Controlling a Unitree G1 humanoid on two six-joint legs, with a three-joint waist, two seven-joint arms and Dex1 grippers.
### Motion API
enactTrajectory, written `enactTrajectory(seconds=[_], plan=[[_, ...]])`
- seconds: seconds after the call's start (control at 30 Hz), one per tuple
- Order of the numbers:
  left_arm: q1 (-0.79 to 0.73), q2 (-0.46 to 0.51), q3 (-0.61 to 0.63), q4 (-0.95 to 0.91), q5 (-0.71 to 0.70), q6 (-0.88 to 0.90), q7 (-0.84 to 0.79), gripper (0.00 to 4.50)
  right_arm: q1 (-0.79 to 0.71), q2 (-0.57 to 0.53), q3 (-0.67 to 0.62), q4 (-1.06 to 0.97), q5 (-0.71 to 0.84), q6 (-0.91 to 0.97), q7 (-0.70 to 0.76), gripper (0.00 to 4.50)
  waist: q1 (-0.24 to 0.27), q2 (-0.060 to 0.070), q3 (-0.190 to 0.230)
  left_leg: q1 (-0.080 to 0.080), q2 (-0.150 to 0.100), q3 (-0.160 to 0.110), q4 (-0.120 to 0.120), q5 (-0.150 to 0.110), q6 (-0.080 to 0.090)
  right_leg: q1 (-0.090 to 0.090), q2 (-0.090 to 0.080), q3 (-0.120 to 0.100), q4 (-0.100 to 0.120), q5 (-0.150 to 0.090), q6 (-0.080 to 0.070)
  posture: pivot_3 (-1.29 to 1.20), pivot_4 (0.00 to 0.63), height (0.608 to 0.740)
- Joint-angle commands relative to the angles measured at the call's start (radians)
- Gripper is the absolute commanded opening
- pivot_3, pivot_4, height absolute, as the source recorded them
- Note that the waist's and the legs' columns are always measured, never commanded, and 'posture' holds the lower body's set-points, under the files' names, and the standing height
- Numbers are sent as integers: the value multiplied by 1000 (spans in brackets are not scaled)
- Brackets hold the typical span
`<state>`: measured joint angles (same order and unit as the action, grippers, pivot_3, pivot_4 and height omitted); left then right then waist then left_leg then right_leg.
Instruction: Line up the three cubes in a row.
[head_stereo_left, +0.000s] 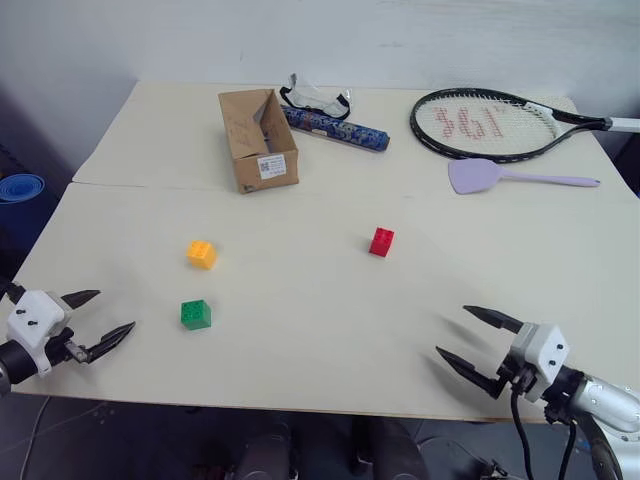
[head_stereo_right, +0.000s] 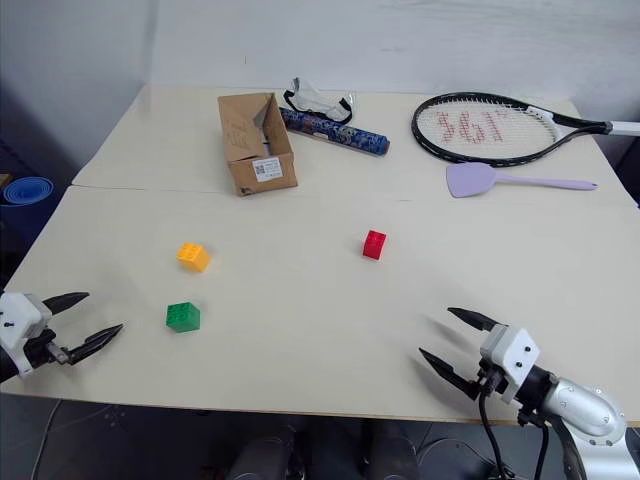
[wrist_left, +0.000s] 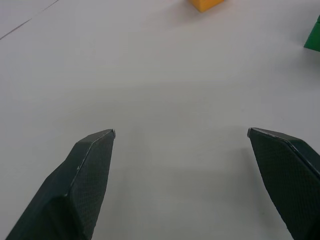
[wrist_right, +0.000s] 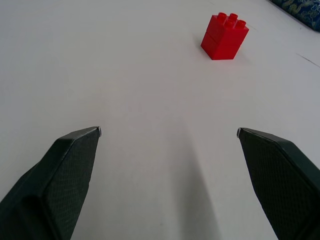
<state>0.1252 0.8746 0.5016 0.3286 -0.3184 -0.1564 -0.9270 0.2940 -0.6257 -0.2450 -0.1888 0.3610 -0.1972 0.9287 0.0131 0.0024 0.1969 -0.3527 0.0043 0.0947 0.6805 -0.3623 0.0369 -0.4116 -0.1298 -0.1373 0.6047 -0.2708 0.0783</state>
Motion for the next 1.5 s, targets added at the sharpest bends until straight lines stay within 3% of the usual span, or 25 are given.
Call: enactTrajectory(seconds=[0.03,0.27,0.47,0.63,0.83,1.0,1.27,1.5], plan=[[-10,11,33,-35,-25,28,13,4475,19,13,-15,-23,6,-16,-16,4500,0,0,0,0,0,0,0,0,0,0,0,0,0,0,0,0,150,740],[-51,31,16,-244,-239,308,-110,4475,68,66,-88,-62,77,59,-118,4500,4,0,0,0,0,0,0,0,0,0,0,0,2,0,0,0,150,740],[-173,30,-112,-404,-236,335,-184,4475,123,141,-144,-45,78,69,-209,4500,10,0,0,0,-1,0,1,0,-1,0,0,1,2,0,0,0,150,740],[-256,11,-181,-457,-243,365,-194,4475,71,227,-61,-101,37,92,-297,4500,-12,0,0,1,0,2,0,1,0,0,2,2,6,0,0,0,150,740],[-297,-17,-212,-460,-237,370,-193,4475,-133,339,129,-189,-44,245,-465,4500,-35,0,0,1,2,2,1,2,-2,-1,5,3,8,0,-1,0,150,740],[-299,-67,-233,-471,-222,359,-161,4475,-391,533,279,-23,-251,232,-691,4500,-41,0,0,-1,3,2,1,3,-2,-3,6,3,9,-1,-1,0,150,740],[-287,-85,-235,-522,-239,399,-123,4475,-623,670,338,229,-360,173,-839,4500,-43,0,0,-4,5,2,2,4,-2,-5,12,8,6,-1,-2,0,150,740],[-285,-61,-229,-583,-248,449,-109,4475,-687,764,308,365,-405,124,-1012,4500,-47,0,0,-3,9,2,2,5,-7,-6,15,8,9,-2,-4,0,150,740]])
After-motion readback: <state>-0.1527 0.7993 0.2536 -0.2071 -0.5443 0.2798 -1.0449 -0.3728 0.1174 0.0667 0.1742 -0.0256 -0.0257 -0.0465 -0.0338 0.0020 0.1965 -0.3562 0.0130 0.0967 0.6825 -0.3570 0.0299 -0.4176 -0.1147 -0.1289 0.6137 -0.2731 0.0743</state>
